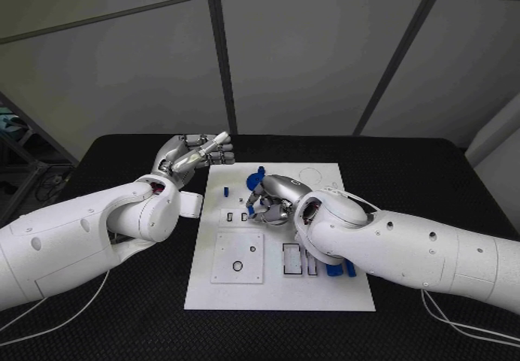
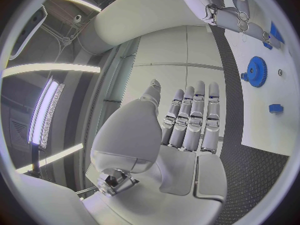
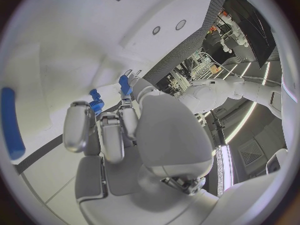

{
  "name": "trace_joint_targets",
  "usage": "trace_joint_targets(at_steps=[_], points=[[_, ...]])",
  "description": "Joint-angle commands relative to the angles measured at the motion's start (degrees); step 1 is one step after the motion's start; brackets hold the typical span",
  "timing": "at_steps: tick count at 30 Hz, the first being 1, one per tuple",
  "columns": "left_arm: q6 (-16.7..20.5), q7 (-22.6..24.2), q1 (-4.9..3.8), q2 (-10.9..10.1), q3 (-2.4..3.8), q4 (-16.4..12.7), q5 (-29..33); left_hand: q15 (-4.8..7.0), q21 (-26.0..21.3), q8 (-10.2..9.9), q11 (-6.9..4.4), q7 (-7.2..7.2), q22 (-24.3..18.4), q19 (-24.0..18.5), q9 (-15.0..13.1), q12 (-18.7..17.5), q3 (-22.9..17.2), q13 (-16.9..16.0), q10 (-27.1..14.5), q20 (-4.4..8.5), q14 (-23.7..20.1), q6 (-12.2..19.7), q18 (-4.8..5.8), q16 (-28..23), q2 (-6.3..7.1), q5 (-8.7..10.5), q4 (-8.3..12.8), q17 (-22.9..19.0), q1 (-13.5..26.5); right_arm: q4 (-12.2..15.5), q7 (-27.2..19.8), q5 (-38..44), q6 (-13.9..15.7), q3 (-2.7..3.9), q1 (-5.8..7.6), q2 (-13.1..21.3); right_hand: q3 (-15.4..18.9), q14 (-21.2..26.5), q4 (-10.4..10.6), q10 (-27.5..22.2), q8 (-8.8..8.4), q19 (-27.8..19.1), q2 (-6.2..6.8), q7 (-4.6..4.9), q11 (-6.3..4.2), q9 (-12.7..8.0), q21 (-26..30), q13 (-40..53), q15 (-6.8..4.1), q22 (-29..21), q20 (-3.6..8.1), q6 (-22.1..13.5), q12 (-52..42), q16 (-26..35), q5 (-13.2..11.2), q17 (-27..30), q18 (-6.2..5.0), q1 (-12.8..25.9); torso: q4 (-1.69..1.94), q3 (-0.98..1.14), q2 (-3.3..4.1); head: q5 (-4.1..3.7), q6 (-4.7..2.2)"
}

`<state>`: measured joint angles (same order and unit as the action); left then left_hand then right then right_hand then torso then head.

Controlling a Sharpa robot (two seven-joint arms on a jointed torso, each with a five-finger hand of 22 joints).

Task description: Assemble the parts on the task board

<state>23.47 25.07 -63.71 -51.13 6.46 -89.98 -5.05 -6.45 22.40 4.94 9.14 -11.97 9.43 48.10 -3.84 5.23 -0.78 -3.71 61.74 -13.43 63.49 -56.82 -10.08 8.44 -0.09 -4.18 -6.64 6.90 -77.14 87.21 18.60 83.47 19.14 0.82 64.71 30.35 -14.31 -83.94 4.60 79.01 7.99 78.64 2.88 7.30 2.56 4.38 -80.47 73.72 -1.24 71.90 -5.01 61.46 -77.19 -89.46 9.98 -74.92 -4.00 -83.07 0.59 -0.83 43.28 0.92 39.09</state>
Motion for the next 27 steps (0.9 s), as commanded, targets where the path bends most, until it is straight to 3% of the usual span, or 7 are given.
trace_joint_targets(at_steps=[1, 9, 27], points=[[-0.77, 0.23, -0.09, 0.08, 0.06, -0.02, -0.42, -0.41, -0.10, -0.20, 0.06, -0.14, -0.08, -0.30, 0.02, -0.33, 0.09, -0.04, 0.27, -0.02, 0.12, -0.39, -0.37, -0.39, -0.60, 0.16, 0.35, 0.10, -0.16, 0.01, 0.11, 0.88, -1.45, -0.29, -0.02, -0.22, -0.17, -5.95, -0.02, -0.07, 0.18, 0.17, -0.12, -0.03, -0.05, 0.09, -0.27, 0.03, -0.17, -0.05, 0.13, 0.27, 0.13, -0.34, 0.18, -14.63, 0.12, 0.52, 0.01, 0.02, 0.00, 0.06, 0.12], [-0.76, 0.22, -0.09, 0.05, 0.06, -0.03, -0.42, -0.40, -0.09, -0.22, 0.03, -0.11, -0.09, -0.33, 0.01, -0.34, 0.09, -0.05, 0.40, -0.02, 0.17, -0.49, -0.38, -0.46, -0.65, 0.17, 0.41, 0.12, -0.12, -0.56, 0.20, 0.90, -2.25, -0.72, -0.09, -0.41, -0.14, -5.94, 0.00, -0.12, 0.18, 0.17, -0.03, -0.02, -0.03, 0.08, -0.27, -0.04, -0.15, -0.06, 0.11, 0.24, 0.19, -0.33, 0.16, -14.60, 0.12, 0.69, 0.01, 0.01, -0.03, 0.16, 0.27], [-0.78, 0.22, -0.09, 0.07, 0.06, -0.02, -0.42, -0.40, -0.09, -0.22, 0.03, -0.11, -0.09, -0.33, 0.01, -0.34, 0.09, -0.05, 0.40, -0.02, 0.17, -0.49, -0.38, -0.46, -0.65, 0.17, 0.41, 0.12, -0.12, -1.48, 1.82, 1.68, -3.40, -0.82, -0.18, -0.70, 0.08, -5.92, 0.26, -0.54, -0.07, 0.01, 0.69, 0.20, 0.14, -0.15, -0.13, -0.51, -0.01, -0.27, -0.01, -0.44, 0.64, -0.28, 0.22, -14.48, 0.07, 2.07, -0.02, -0.01, 0.01, 0.25, 0.51]])
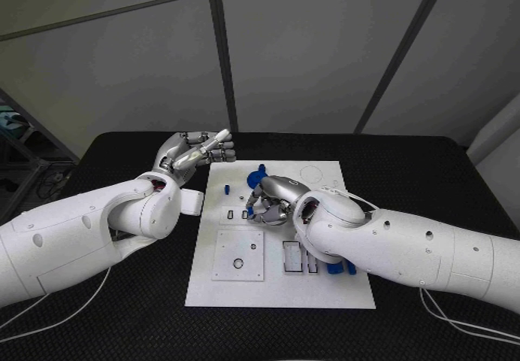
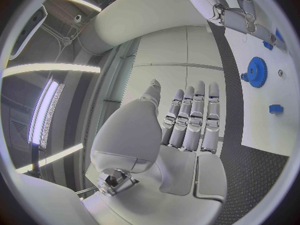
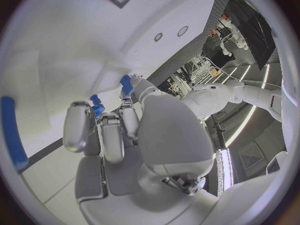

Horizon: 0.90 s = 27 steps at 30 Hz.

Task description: Assemble the parts on the task board

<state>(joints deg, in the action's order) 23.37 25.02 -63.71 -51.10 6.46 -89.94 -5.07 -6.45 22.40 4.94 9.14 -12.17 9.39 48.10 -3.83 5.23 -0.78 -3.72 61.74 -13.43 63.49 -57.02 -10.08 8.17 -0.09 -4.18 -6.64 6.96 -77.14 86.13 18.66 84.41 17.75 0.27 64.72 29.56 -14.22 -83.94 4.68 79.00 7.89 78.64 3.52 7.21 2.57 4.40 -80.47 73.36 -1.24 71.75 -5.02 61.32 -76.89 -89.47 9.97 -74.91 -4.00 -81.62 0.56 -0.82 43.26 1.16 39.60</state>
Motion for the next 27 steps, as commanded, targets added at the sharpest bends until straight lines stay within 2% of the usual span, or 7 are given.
trace_joint_targets(at_steps=[1, 27], points=[[-0.68, 0.27, -0.09, 0.04, 0.05, -0.06, -0.40, -0.40, -0.08, -0.26, 0.03, 0.07, -0.06, -0.35, 0.01, -0.37, 0.10, -0.05, 0.42, -0.03, 0.19, -0.31, -0.38, -0.23, -0.65, 0.17, 0.44, 0.08, -0.09, -0.43, 1.83, 0.79, -2.07, -0.27, -0.20, 0.10, 0.00, -5.91, 0.18, -0.63, -0.01, -0.01, 0.11, 0.32, 0.15, -0.19, -0.11, -0.27, 0.01, -0.15, -0.02, -0.39, 0.44, -0.27, 0.24, -14.49, 0.07, 0.70, 0.02, -0.02, 0.02, 0.00, 0.00], [-0.67, 0.22, -0.09, -0.02, 0.05, -0.04, -0.40, -0.40, -0.08, -0.26, 0.03, 0.07, -0.06, -0.35, 0.01, -0.37, 0.10, -0.05, 0.42, -0.03, 0.19, -0.31, -0.38, -0.23, -0.65, 0.17, 0.44, 0.08, -0.09, -0.41, 1.97, 1.54, -2.95, -0.27, -0.20, 0.15, -0.16, -5.85, -0.25, -2.70, -1.58, -0.58, 2.18, 1.66, 1.29, -0.65, 0.42, -2.38, 0.95, -0.89, -0.81, -4.22, 2.40, -0.15, 0.25, -14.24, -0.08, 2.02, 0.00, 0.01, 0.00, 0.12, 0.06]])
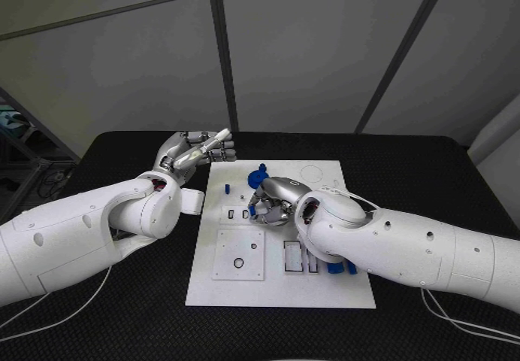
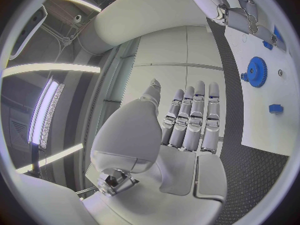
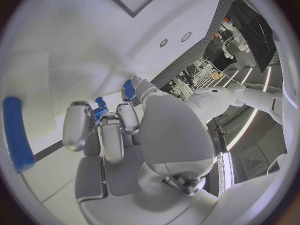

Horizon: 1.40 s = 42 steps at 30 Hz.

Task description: Assemble the parts on the task board

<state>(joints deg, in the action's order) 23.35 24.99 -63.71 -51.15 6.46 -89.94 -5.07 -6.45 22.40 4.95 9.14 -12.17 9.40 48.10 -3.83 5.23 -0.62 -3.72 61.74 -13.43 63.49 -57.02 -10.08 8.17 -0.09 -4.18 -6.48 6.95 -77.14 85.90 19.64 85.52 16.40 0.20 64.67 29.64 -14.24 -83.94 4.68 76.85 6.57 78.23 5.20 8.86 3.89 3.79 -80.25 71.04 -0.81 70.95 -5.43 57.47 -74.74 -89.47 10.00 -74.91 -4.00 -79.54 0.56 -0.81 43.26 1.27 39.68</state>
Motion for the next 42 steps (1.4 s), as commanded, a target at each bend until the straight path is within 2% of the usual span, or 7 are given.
trace_joint_targets(at_steps=[1, 12, 18, 27, 33, 38, 42], points=[[-0.65, 0.25, -0.09, 0.03, 0.05, -0.04, -0.40, -0.40, -0.09, -0.26, 0.03, 0.07, -0.07, -0.35, 0.01, -0.37, -0.06, -0.05, 0.42, -0.03, 0.19, -0.31, -0.39, -0.23, -0.65, 0.17, 0.28, 0.08, -0.09, -0.18, 0.97, 0.45, -1.57, -0.20, -0.14, 0.07, -0.14, -5.86, -0.25, -0.58, -0.30, -0.20, 0.58, 0.06, 0.02, -0.04, 0.22, -0.08, 0.57, -0.12, -0.44, -0.52, 0.28, -0.15, 0.20, -14.25, -0.08, 0.01, 0.00, 0.00, 0.00, 0.01, -0.01], [-0.66, 0.17, -0.09, 0.05, 0.05, 0.00, -0.40, -0.40, -0.09, -0.26, 0.03, 0.07, -0.07, -0.35, 0.01, -0.37, -0.06, -0.05, 0.42, -0.03, 0.19, -0.31, -0.39, -0.23, -0.65, 0.17, 0.28, 0.08, -0.09, -0.25, 0.95, 0.54, -1.40, -0.20, -0.14, 0.03, 0.08, -5.82, -0.14, -0.95, -0.46, -0.32, 1.09, 0.25, 0.23, 0.00, 0.34, -0.49, 0.77, -0.29, -0.66, -1.14, 0.61, -0.09, -0.19, -14.12, -0.12, 0.58, 0.00, -0.01, 0.00, -0.03, 0.03], [-0.68, 0.14, -0.09, 0.05, 0.05, 0.06, -0.40, -0.40, -0.07, -0.36, 0.07, 0.00, -0.08, -0.38, 0.03, -0.46, -0.03, -0.03, 0.41, -0.03, 0.23, -0.30, -0.39, -0.31, -0.65, 0.18, 0.34, 0.11, -0.03, -0.22, 0.65, 0.55, -0.45, -0.20, -0.14, 0.03, 1.55, -5.85, 0.49, -1.43, -0.79, -0.51, 2.57, 0.44, 0.51, 0.03, 0.52, -1.00, 1.05, -0.51, -0.97, -2.58, 0.97, -0.14, -1.73, -14.24, -0.18, 2.20, -0.01, 0.00, 0.00, -0.02, 0.05], [-0.79, 0.08, -0.09, 0.09, 0.05, 0.18, -0.41, -0.41, -0.07, -0.37, 0.08, 0.00, -0.08, -0.38, 0.03, -0.47, -0.03, -0.03, 0.41, -0.03, 0.23, -0.31, -0.39, -0.32, -0.66, 0.18, 0.35, 0.11, -0.03, 0.10, -0.37, 0.56, 2.92, -0.20, -0.15, 0.20, 3.94, -5.86, 1.38, -1.98, -0.79, -0.67, 3.19, 0.61, 0.71, 0.13, 0.69, -1.59, 1.24, -0.72, -1.18, -3.68, 1.32, -0.17, -2.63, -14.29, -0.23, 3.20, 0.01, 0.03, -0.03, -0.02, -0.01], [-0.98, -0.43, -0.09, 0.07, 0.05, 0.40, -1.21, -0.32, 0.03, -0.38, -0.03, 0.15, -0.07, -0.29, 0.00, -0.44, -0.01, -0.07, 0.71, -0.01, 0.55, -0.53, -0.43, -0.31, -0.74, 0.18, 0.42, 0.21, 0.08, 1.16, -1.99, 0.79, 6.79, -0.19, -0.29, 0.91, 4.65, -5.84, 1.62, -2.03, -0.66, -0.74, 3.35, 0.63, 0.74, 0.17, 0.76, -1.59, 1.27, -0.82, -1.23, -3.84, 1.30, -0.12, -2.58, -14.19, -0.26, 3.20, -0.02, 0.06, -0.03, 0.05, -0.10], [-1.47, -1.80, -0.09, -0.09, 0.05, 0.69, -3.71, 0.47, 1.08, -0.56, -0.71, 0.63, 0.28, 0.94, -0.03, 0.02, 0.13, -0.22, 2.92, 0.53, 2.92, -1.42, -0.51, 0.40, -0.88, 0.18, 0.82, 0.96, 0.46, 3.43, -7.28, 0.11, 11.81, -0.17, -0.40, 2.94, 5.27, -5.79, 1.83, -1.88, -0.36, -0.85, 3.34, 0.57, 0.70, 0.26, 0.87, -1.41, 1.27, -0.99, -1.25, -3.71, 1.10, -0.04, -2.52, -14.02, -0.30, 2.96, -0.15, 0.11, -0.10, 0.20, -0.23], [-2.79, -4.14, -0.09, -0.48, 0.05, 1.00, -7.23, 2.30, 3.55, 0.18, -2.19, 1.75, 1.35, 4.16, -0.26, 1.25, 0.03, -0.63, 7.05, 2.03, 8.43, -4.01, -0.59, 3.20, -1.11, 0.17, 1.16, 2.85, 0.55, 5.13, -15.03, -4.25, 14.69, -0.13, -0.38, 5.43, 5.22, -5.32, 1.46, -2.41, 0.10, -2.95, 2.43, 0.54, 0.62, 0.36, 2.67, -1.96, 1.22, -4.16, -1.22, -3.49, 1.56, 0.82, -1.83, -12.21, -0.98, 1.39, -0.26, -0.02, -0.23, 0.28, -0.48]])
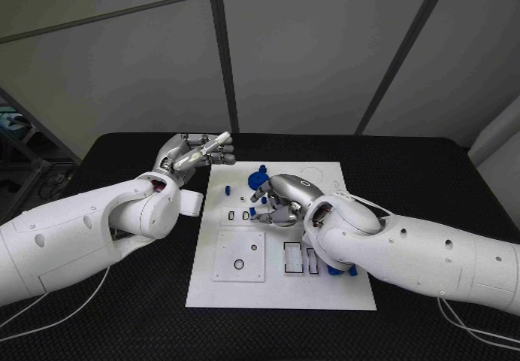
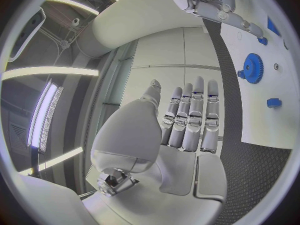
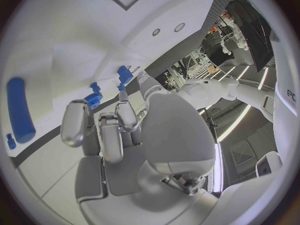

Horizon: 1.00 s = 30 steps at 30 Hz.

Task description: Assemble the parts on the task board

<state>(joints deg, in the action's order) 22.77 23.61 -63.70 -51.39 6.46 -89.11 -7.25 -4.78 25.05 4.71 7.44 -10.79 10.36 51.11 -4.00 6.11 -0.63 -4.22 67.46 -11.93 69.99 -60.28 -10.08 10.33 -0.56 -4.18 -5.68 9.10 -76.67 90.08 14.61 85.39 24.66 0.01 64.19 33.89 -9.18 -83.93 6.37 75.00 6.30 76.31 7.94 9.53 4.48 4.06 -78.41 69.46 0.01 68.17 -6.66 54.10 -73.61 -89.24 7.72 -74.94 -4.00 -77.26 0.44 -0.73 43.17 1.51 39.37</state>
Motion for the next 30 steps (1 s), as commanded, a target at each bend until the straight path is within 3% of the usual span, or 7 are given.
trace_joint_targets(at_steps=[1, 8, 10, 12, 15, 25, 30], points=[[-2.75, -3.51, -0.10, -0.33, 0.05, 0.29, -6.01, 1.35, 2.01, 0.59, -1.22, 0.84, 0.91, 2.49, -0.14, 0.62, -0.01, -0.24, 2.68, 1.29, 4.05, -1.59, -0.55, 2.37, -0.69, 0.16, 0.40, 1.67, 0.14, 1.31, -11.68, -5.62, 6.79, 0.08, 0.15, 1.84, 0.10, -5.01, -0.38, -0.97, 0.63, -2.16, -0.62, -0.21, -0.01, 0.17, 1.82, -0.83, 0.35, -3.07, 0.03, 0.18, 0.84, 1.16, 0.69, -11.03, -1.33, -1.35, -0.20, -0.09, -0.22, 0.11, -0.28], [-10.57, -14.55, -0.32, -1.45, 0.08, 1.66, -17.86, 5.83, 11.66, 0.81, -5.01, 3.86, 5.99, 11.83, -0.45, 3.60, 0.32, -2.59, 12.05, 6.02, 16.20, -4.91, -0.43, 17.04, -0.01, 0.16, -0.38, 12.06, 1.52, 4.27, -20.35, -19.15, 2.46, 1.10, 1.74, 8.37, 0.60, -2.98, -0.87, -5.88, 1.63, -8.11, -1.35, -0.49, -0.31, 0.20, 7.78, -7.28, 0.04, -11.95, 0.26, 1.12, 6.68, 4.98, 2.87, -4.55, -3.05, -2.43, -0.41, 0.05, -0.96, 0.63, -0.25], [-12.86, -18.66, -0.82, -1.60, 0.08, 2.03, -21.29, 6.65, 17.06, 0.48, -5.49, 4.79, 9.36, 13.87, -0.79, 5.37, 0.77, -5.05, 13.65, 7.40, 16.31, -5.43, -0.25, 39.07, 0.50, 0.05, -0.85, 33.15, 2.19, 5.17, -21.32, -22.24, 1.08, 1.88, 2.03, 10.45, 0.82, -2.52, -0.81, -6.65, 2.06, -9.07, -1.51, -0.68, -0.47, 0.27, 9.04, -8.66, -0.11, -13.61, 0.38, 1.72, 7.93, 6.01, 3.25, -3.05, -3.36, -2.43, -0.44, 0.07, -1.14, 0.73, -0.27], [-15.34, -22.86, -1.36, -1.57, 0.08, 2.37, -24.45, 7.18, 21.26, 0.38, -6.13, 4.83, 12.21, 14.44, -1.18, 7.94, 1.07, -7.98, 15.01, 7.83, 16.54, -5.57, -0.12, 53.45, 0.40, 0.06, -1.70, 48.67, 3.31, 5.79, -21.85, -25.34, 0.31, 2.32, 2.34, 12.27, 1.02, -1.34, -0.78, -8.48, 2.39, -11.54, -1.66, -0.87, -0.69, 0.26, 12.09, -11.75, -0.33, -17.73, 0.57, 2.14, 10.86, 8.55, 3.46, 0.49, -4.10, -2.63, -0.47, 0.08, -1.35, 0.72, -0.21], [-19.12, -30.48, -2.35, -1.38, 0.08, 2.59, -30.43, 7.65, 31.57, 0.91, -6.60, 5.07, 24.49, 17.35, -1.94, 11.95, 1.66, -12.69, 14.84, 8.34, 16.55, -5.75, 1.29, 63.07, 0.55, -0.01, -2.74, 59.37, 4.78, 6.02, -22.27, -29.86, -0.02, 2.74, 3.07, 14.78, 1.36, 0.05, -0.69, -10.07, 2.76, -14.46, -1.70, -1.17, -1.04, 0.19, 16.63, -16.34, -0.65, -23.43, 0.86, 2.73, 15.08, 12.42, 3.60, 5.17, -5.03, -2.74, -0.63, 0.15, -1.73, 0.91, -0.22], [-25.27, -47.90, -6.53, 1.59, -0.29, 4.12, -43.03, 8.47, 45.31, 6.16, -7.77, 6.80, 42.54, 20.65, -7.44, 31.03, 6.20, -32.39, 11.24, 9.09, 17.62, -6.84, 3.27, 72.13, 0.68, 0.05, -8.67, 70.18, 9.56, 3.47, -22.42, -35.72, 1.99, 3.09, 4.53, 18.10, 1.80, 2.05, -0.29, -13.28, 3.62, -18.52, -1.43, -1.88, -1.72, 0.09, 26.92, -28.29, -1.24, -34.95, 1.42, 4.70, 26.87, 21.61, 3.95, 14.02, -6.59, -2.87, -0.46, 0.54, -2.87, 1.30, 0.49], [-26.67, -54.09, -9.43, 5.10, -3.06, 5.92, -46.66, 8.40, 45.48, 8.25, -7.66, 6.82, 42.31, 19.04, -10.63, 32.29, 9.41, -34.06, 8.25, 9.05, 17.20, -5.37, 3.06, 71.59, 1.97, 0.17, -10.90, 69.33, 11.17, 1.97, -21.97, -35.96, 2.88, 3.11, 4.74, 17.97, 2.06, 2.17, -0.21, -13.56, 3.57, -18.24, -1.06, -1.83, -1.65, 0.03, 27.59, -29.21, -1.19, -35.40, 1.42, 4.56, 27.85, 22.60, 4.35, 14.71, -6.55, -2.72, -0.29, 0.59, -3.32, 1.41, 1.00]])
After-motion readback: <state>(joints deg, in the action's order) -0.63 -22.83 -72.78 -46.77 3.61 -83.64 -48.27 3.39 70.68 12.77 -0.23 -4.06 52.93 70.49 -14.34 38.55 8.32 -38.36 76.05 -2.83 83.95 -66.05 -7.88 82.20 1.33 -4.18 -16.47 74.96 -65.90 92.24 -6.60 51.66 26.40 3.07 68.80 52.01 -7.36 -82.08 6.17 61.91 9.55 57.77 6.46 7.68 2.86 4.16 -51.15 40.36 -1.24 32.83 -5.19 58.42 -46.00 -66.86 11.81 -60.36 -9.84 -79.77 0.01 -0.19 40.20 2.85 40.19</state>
